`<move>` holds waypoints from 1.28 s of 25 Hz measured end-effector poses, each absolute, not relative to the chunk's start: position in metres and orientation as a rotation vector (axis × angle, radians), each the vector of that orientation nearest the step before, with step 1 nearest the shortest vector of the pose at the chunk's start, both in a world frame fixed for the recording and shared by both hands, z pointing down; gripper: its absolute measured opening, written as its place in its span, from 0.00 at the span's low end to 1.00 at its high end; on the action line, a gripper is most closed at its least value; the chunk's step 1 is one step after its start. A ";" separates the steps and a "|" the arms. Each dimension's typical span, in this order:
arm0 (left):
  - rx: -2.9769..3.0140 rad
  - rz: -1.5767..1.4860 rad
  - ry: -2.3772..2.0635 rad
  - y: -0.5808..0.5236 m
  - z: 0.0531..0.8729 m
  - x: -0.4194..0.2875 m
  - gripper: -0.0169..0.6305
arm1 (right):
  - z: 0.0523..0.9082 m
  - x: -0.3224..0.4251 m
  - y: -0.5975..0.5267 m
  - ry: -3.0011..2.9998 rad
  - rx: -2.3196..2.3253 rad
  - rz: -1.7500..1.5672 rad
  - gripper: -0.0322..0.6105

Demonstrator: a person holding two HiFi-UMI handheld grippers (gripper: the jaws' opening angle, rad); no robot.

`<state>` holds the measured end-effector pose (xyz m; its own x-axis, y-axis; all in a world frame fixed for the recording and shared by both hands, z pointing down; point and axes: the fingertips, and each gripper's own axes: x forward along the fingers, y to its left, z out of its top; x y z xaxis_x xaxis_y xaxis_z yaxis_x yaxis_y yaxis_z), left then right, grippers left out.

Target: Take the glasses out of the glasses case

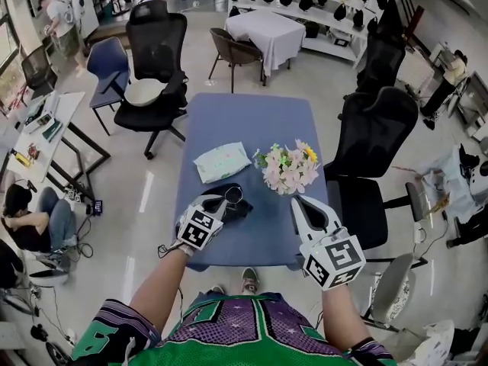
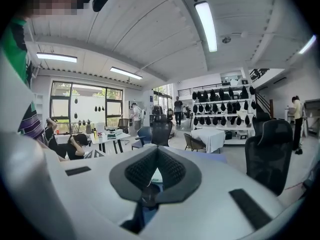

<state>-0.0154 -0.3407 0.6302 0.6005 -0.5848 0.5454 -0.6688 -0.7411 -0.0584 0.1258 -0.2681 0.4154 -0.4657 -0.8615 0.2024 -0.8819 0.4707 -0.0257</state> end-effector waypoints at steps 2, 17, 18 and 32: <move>2.683 0.798 -1.085 -0.339 0.620 -0.020 0.05 | 0.411 0.122 -0.268 -2.566 1.528 0.179 0.05; 2.713 0.477 -1.281 -0.329 0.522 -0.052 0.05 | 0.377 0.100 -0.273 -2.650 1.553 0.095 0.05; 2.718 0.452 -1.292 -0.328 0.515 -0.053 0.05 | 0.374 0.098 -0.272 -2.656 1.547 0.085 0.05; 2.809 0.090 -1.432 -0.313 0.404 -0.074 0.05 | 0.350 0.116 -0.276 -2.677 1.623 0.035 0.05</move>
<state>-0.0739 -0.3129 0.4040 0.5860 -0.8091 0.0449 -0.8084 -0.5875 -0.0369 0.1158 -0.2757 0.3504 -0.4624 -0.8864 0.0212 -0.8866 0.4623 -0.0134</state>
